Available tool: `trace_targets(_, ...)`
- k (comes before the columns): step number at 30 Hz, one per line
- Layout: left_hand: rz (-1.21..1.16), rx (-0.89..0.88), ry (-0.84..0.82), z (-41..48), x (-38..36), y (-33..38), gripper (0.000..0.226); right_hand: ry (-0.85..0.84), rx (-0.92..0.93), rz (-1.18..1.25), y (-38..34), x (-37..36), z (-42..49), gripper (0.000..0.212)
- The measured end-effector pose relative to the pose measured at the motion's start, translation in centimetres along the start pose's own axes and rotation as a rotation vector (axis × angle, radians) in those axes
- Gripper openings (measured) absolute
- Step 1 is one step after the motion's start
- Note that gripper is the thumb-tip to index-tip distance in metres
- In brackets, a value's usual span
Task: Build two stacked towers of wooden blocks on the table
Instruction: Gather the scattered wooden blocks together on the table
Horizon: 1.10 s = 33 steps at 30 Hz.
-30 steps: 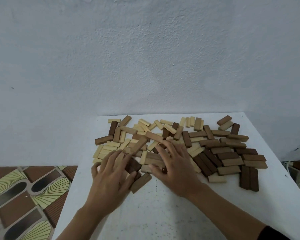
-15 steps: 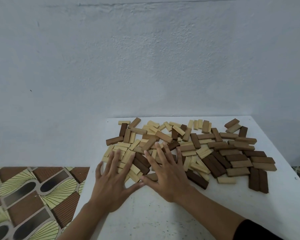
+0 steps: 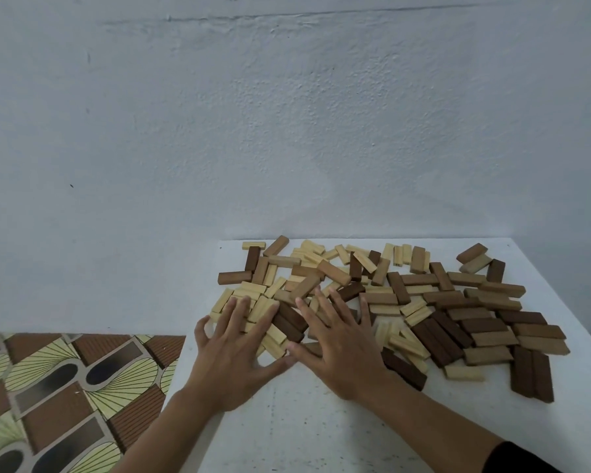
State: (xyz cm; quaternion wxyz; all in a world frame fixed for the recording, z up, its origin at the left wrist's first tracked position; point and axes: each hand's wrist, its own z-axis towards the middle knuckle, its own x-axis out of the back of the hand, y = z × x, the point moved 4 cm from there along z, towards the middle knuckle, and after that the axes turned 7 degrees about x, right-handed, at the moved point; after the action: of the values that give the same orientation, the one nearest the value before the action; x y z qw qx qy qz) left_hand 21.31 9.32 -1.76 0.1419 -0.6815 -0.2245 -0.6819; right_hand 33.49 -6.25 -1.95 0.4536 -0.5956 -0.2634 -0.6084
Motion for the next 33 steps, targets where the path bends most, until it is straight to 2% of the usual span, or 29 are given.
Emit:
trace_targets(4,-0.145,0.040,0.149,2.1,3.0,-0.3,0.073,0.229,-0.033,0.007,1.1,2.6,1.6,0.057)
trace_targets(10,-0.249,0.005,0.410,7.2,5.5,0.9,0.028,0.374,-0.091,0.003,4.0,3.7,4.4,0.025)
trace_targets(12,-0.272,0.017,0.428,8.9,5.2,1.4,0.018,0.353,-0.133,-0.041,5.2,3.7,5.1,0.022)
trace_targets(15,-0.231,0.082,0.410,11.8,4.4,1.7,0.023,0.242,-0.196,-0.120,6.5,3.4,6.3,0.030)
trace_targets(18,-0.203,0.175,0.320,15.0,3.1,1.7,0.028,0.151,-0.204,-0.144,6.8,3.3,7.2,0.037)
trace_targets(21,-0.098,0.229,0.221,17.8,1.9,1.5,0.046,0.098,-0.194,-0.138,6.9,3.4,7.7,0.041)
trace_targets(24,-0.110,0.275,0.150,18.7,1.6,1.8,0.039,0.070,-0.165,-0.112,7.1,3.4,7.8,0.041)
trace_targets(33,-0.276,0.369,0.225,18.9,1.6,1.7,0.030,0.056,-0.176,-0.029,7.1,2.9,7.7,0.041)
